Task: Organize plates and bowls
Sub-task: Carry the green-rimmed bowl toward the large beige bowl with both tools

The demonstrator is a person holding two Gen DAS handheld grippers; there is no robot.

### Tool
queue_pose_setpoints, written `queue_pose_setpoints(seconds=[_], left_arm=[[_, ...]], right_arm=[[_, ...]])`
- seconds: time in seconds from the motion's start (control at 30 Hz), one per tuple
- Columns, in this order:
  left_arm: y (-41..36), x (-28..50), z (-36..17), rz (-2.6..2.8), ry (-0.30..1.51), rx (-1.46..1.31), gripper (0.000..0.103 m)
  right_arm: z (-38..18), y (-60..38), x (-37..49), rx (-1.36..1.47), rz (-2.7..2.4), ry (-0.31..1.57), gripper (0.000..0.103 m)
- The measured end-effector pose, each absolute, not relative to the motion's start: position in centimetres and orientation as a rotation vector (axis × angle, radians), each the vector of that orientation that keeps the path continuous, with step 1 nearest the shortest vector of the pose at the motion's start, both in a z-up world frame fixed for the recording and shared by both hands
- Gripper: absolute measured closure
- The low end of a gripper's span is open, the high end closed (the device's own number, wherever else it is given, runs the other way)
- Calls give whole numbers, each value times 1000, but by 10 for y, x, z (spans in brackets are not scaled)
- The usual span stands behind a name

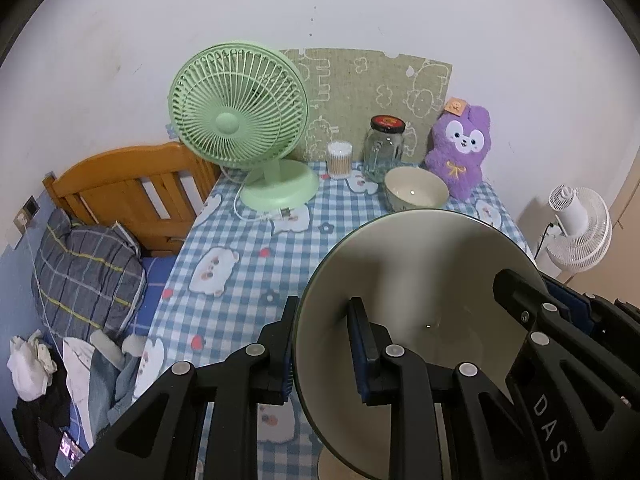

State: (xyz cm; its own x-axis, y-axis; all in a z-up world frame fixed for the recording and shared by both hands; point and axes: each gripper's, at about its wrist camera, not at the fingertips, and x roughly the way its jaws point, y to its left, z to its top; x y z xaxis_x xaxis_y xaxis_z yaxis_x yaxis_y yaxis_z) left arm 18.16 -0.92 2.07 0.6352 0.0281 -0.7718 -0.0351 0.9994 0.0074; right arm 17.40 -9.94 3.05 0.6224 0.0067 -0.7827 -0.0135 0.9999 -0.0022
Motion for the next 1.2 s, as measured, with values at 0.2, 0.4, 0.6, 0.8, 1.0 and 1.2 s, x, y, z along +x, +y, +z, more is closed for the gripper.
queue_pose_setpoints(seconds=[0.2,0.4,0.6,0.8,1.0,1.2], left_arm=[[-14,162,8,34,891,-3,82],[-17,150,-8,31,914,-2,82],[-19,140,-24,32,937,4,82],[-21,132,-42,26,970,12,82],[-20,127,-60,26,1017,16,82],[-18,123,-74,29,1047,15,82]], right_arm=[[17,-104,157,-7,11,911,83],[-1,-108,143,-2,9,933,83],[-20,-110,134,17,5,960,83],[-39,-111,126,21,1,995,83],[-57,-111,122,27,4,1033,83],[-72,-109,119,26,3,1061,83]])
